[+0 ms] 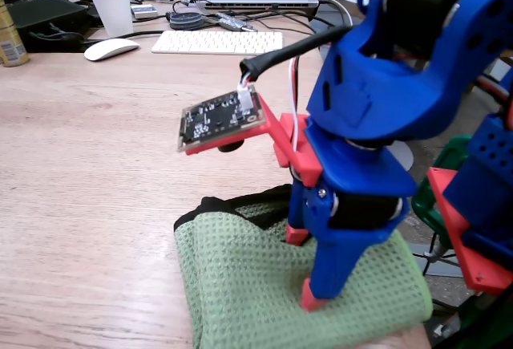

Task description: Clean the table

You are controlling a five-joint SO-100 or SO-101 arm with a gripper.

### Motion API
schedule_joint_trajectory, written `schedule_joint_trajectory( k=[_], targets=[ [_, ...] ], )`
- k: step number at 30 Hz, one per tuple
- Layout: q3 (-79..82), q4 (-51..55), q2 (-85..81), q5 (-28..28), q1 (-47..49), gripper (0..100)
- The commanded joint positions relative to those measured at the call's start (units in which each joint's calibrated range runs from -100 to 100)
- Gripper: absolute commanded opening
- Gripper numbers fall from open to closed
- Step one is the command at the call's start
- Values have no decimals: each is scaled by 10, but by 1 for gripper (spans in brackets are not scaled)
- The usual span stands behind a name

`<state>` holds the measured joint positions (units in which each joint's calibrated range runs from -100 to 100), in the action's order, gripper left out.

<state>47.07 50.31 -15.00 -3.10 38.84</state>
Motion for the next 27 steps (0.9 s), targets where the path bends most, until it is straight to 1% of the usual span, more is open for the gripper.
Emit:
schedule_joint_trajectory(
  k=[1,2,5,7,8,10,13,16,18,21,23,25,27],
  targets=[
    [-9,8,8,3,14,2],
    [-8,8,9,4,2,0],
    [2,16,9,4,-6,0],
    [8,44,9,5,-9,0],
    [23,45,9,5,-26,0],
    [32,45,7,12,-101,0],
    [49,48,9,61,-170,0],
    [54,48,9,81,-260,0],
    [54,72,10,110,-344,0],
    [45,72,11,164,-537,0],
    [35,74,35,194,-629,0],
    [-39,74,82,206,-693,0],
    [-134,74,159,220,-778,0]
  ],
)
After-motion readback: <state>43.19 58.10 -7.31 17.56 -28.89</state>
